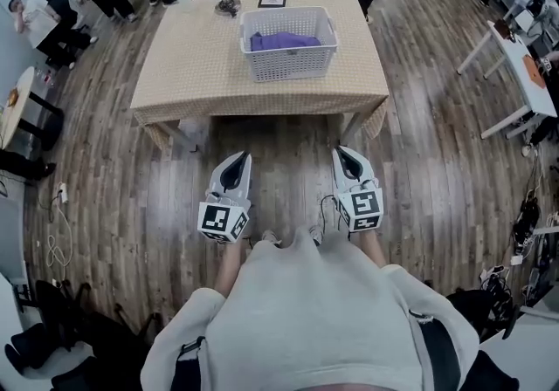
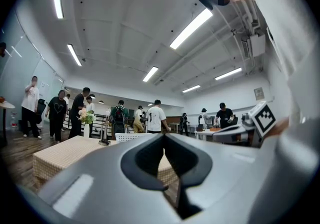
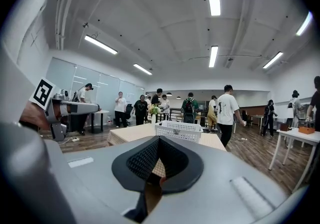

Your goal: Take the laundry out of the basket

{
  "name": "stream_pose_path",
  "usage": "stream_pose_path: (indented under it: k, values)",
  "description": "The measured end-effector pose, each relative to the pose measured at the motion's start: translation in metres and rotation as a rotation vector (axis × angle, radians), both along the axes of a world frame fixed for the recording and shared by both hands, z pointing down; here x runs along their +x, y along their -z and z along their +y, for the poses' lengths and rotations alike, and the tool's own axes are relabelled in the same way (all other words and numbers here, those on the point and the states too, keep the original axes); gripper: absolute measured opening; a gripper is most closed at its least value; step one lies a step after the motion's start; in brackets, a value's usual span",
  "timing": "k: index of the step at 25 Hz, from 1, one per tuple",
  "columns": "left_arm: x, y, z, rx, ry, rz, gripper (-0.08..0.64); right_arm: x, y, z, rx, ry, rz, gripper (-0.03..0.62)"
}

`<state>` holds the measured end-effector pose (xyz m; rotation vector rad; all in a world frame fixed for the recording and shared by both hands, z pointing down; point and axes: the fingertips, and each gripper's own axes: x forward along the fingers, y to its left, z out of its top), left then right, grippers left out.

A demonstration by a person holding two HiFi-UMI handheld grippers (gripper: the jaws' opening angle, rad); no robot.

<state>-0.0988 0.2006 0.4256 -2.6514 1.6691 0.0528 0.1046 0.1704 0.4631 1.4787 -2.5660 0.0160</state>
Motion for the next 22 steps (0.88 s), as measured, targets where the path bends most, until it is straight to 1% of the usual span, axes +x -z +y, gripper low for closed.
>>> stream_pose_path:
  k: [7, 11, 16, 22]
  values:
    - [0.024, 0.007, -0.007, 0.024, 0.011, -0.013, 0.011, 0.014, 0.009, -0.011, 0.021, 0.044, -0.015, -0.002]
    - [0.042, 0.002, -0.009, 0.021, 0.021, -0.03, 0.011, 0.024, 0.006, -0.012, 0.018, 0.073, -0.016, -0.002]
    - [0.063, 0.003, -0.017, 0.041, 0.03, -0.049, 0.011, 0.037, 0.002, -0.02, 0.024, 0.103, -0.019, -0.002]
    - [0.075, -0.002, -0.022, 0.025, 0.024, -0.04, 0.011, 0.038, -0.006, -0.019, 0.014, 0.14, -0.031, -0.002]
